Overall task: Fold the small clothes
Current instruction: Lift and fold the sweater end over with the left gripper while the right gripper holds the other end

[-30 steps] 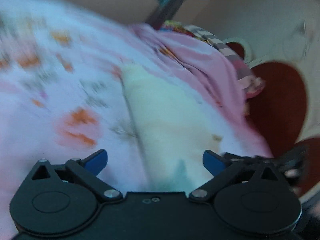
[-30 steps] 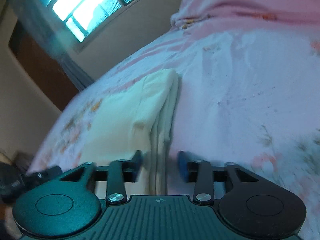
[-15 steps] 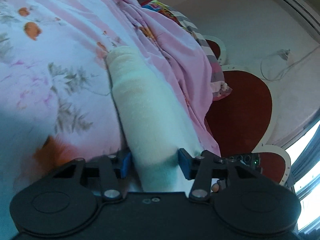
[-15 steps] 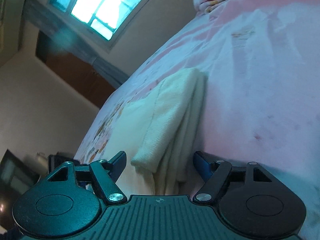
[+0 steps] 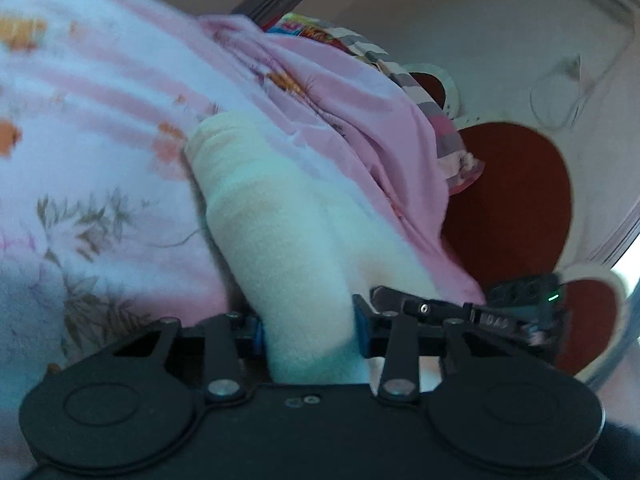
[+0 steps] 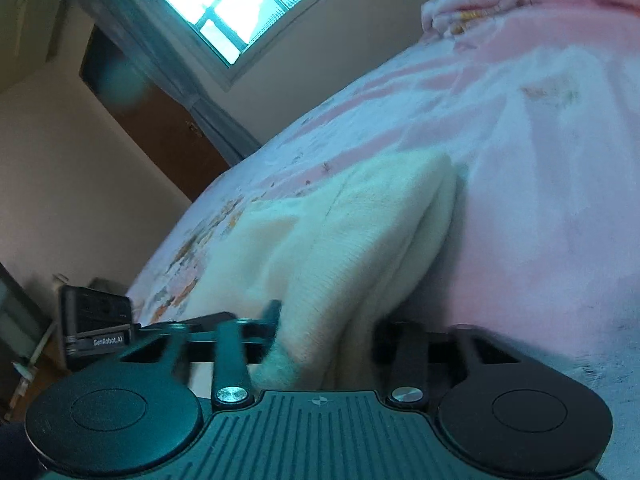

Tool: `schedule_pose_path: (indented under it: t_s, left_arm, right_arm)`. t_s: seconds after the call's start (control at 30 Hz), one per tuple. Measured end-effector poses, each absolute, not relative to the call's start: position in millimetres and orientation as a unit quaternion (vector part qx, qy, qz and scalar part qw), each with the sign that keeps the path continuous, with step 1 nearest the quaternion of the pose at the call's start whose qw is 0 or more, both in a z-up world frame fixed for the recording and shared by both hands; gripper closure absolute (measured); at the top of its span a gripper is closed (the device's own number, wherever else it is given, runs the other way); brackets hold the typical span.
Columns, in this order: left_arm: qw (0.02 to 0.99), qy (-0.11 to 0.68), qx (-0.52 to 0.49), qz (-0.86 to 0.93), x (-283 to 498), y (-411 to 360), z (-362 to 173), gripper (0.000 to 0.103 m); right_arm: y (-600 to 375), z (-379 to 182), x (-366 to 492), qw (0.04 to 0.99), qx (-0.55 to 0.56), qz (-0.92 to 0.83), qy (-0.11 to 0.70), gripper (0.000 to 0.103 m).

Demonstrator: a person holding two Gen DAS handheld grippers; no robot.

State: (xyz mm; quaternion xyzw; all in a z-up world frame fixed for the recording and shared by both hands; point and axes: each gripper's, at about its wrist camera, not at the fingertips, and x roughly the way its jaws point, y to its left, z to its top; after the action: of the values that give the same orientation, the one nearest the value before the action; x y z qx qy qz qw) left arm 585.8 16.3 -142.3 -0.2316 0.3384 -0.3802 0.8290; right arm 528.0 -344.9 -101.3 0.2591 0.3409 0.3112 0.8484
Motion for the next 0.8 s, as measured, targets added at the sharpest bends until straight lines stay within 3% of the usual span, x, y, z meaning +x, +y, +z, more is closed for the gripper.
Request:
schedule_pose_path:
  t_s: [0.27, 0.43, 0.6, 0.8]
  left_arm:
    - [0.88, 0.216, -0.199, -0.372, 460.8, 42.2, -38.8, 0.07]
    - [0.883, 0.208, -0.175, -0.381, 356.4, 56.5, 19.2, 0.07]
    - [0.882, 0.224, -0.135, -0.391, 292.4, 70.2, 43.1, 0.07]
    - [0.886, 0.237, -0.145, -0.371, 311.6, 89.4, 36.7, 0.07]
  right_arm:
    - [-315.4, 13.5, 407.5, 0.894, 0.177, 0.346, 0.224, 0.072]
    - [-296.8, 73.1, 296.0, 0.9, 0.151, 0.359, 0.196, 0.072]
    - [-272.1, 93.7, 217.8, 0.898, 0.125, 0.375, 0.191, 0.072]
    - [-241.9, 89.1, 243.2, 0.891, 0.138, 0.381, 0.205, 0.072]
